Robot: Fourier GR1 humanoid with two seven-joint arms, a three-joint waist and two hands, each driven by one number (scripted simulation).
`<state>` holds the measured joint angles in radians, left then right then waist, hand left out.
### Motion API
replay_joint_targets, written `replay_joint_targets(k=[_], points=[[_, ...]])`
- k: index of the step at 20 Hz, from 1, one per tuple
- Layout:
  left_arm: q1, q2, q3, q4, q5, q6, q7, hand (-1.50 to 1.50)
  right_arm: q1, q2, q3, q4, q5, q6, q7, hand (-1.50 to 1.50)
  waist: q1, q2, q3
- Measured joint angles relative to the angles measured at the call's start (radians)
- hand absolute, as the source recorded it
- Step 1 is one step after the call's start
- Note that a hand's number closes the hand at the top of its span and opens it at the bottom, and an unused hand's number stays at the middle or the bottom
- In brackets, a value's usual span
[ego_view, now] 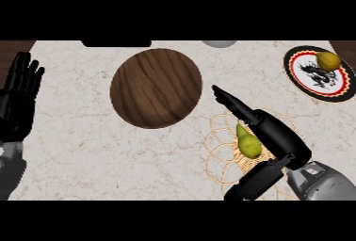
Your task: Pick the pear from the placemat and place it in the bowl
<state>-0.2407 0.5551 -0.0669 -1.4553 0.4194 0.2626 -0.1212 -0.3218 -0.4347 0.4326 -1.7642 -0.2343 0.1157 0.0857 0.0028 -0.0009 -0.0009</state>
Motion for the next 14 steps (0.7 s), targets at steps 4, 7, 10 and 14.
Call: replay_joint_targets(k=[4,7,10,14], points=[[0.01,-0.002,0.011,-0.011,0.001,-0.001,0.018,0.0,-0.079,-0.114,-0.054,-0.047,0.004,0.074,0.122,-1.5,-0.001,-0.002,0.0],[0.009,-0.012,0.01,-0.012,-0.004,-0.002,0.019,0.0,-0.159,-0.205,-0.111,-0.038,-0.035,0.16,0.217,-1.5,-0.001,-0.001,0.0],[0.003,-0.009,0.012,-0.016,-0.006,-0.009,0.025,0.0,-0.246,-0.29,-0.118,0.002,-0.071,0.28,0.306,-1.5,0.008,0.001,-0.001],[-0.004,-0.012,0.019,-0.009,-0.005,-0.021,0.025,0.0,-0.334,-0.387,-0.104,0.062,-0.134,0.478,0.372,-1.5,0.014,0.003,-0.001]])
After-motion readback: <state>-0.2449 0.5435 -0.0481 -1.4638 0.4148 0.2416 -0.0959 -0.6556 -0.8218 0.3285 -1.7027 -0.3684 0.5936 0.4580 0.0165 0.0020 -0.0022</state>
